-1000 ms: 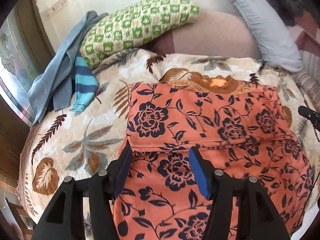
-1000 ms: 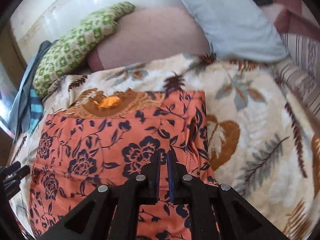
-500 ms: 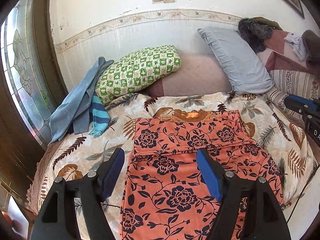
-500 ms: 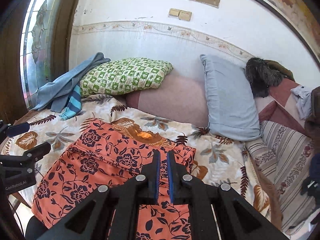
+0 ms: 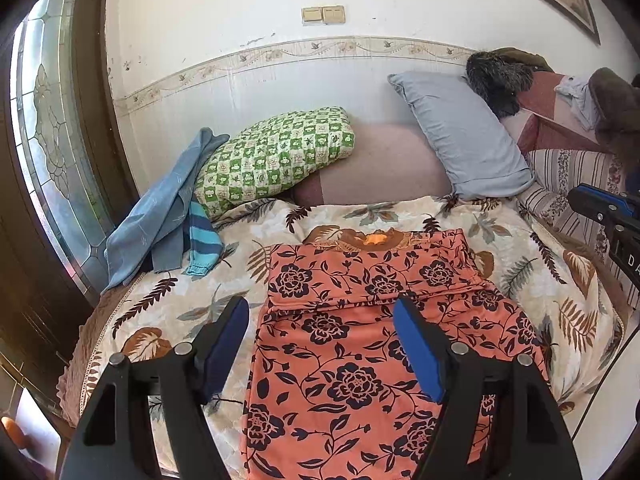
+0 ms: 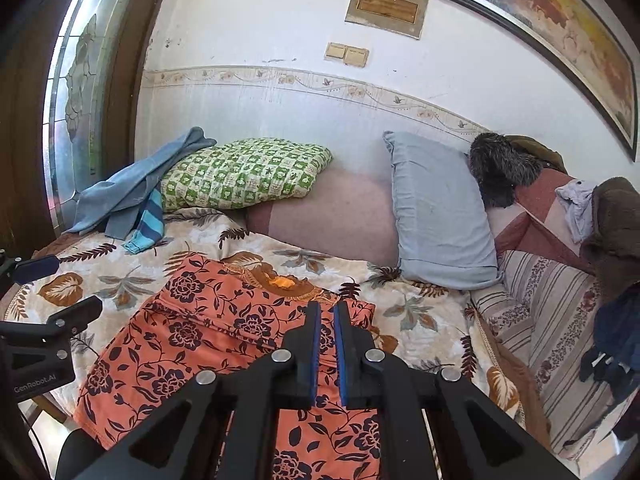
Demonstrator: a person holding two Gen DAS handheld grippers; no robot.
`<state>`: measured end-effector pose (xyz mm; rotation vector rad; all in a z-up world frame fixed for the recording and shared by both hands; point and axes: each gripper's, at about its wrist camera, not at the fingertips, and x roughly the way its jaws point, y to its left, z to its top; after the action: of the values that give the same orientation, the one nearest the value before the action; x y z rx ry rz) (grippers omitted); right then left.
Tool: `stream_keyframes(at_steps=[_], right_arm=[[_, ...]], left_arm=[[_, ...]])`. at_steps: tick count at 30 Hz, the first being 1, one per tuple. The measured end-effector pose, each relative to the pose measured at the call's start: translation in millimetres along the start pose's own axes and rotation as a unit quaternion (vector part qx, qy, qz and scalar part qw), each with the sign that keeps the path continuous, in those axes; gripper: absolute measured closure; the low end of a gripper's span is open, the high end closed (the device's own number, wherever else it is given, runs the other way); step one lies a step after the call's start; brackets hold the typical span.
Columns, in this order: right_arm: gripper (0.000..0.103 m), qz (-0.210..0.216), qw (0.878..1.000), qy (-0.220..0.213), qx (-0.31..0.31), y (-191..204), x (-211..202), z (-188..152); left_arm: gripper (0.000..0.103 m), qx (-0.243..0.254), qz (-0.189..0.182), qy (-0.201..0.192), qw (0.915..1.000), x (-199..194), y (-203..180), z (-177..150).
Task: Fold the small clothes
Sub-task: 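Release the sleeve and raise both grippers above the blouse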
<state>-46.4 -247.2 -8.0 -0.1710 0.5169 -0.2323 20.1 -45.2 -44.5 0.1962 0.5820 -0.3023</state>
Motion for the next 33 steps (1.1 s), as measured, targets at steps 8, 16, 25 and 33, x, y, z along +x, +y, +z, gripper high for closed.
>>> stream_keyframes(at_steps=[8, 16, 25, 33], right_arm=[[0.094, -0.011, 1.0, -0.011, 0.007, -9, -13, -1], [0.094, -0.04, 0.998, -0.01, 0.037, -43, -18, -9], [0.094, -0.062, 0.996, -0.003, 0.065, -81, -18, -24], [0.094, -0.07, 0.994, 0.001, 0.08, -100, -19, -33]], left_arm=[[0.027, -0.003, 0.001, 0.002, 1.0, 0, -2, -1], [0.027, 0.009, -0.011, 0.005, 0.9999, 2, -22, 3], [0.027, 0.035, -0.022, 0.01, 0.9991, 6, -56, 10], [0.027, 0.047, -0.028, 0.01, 0.9984, 6, -78, 13]])
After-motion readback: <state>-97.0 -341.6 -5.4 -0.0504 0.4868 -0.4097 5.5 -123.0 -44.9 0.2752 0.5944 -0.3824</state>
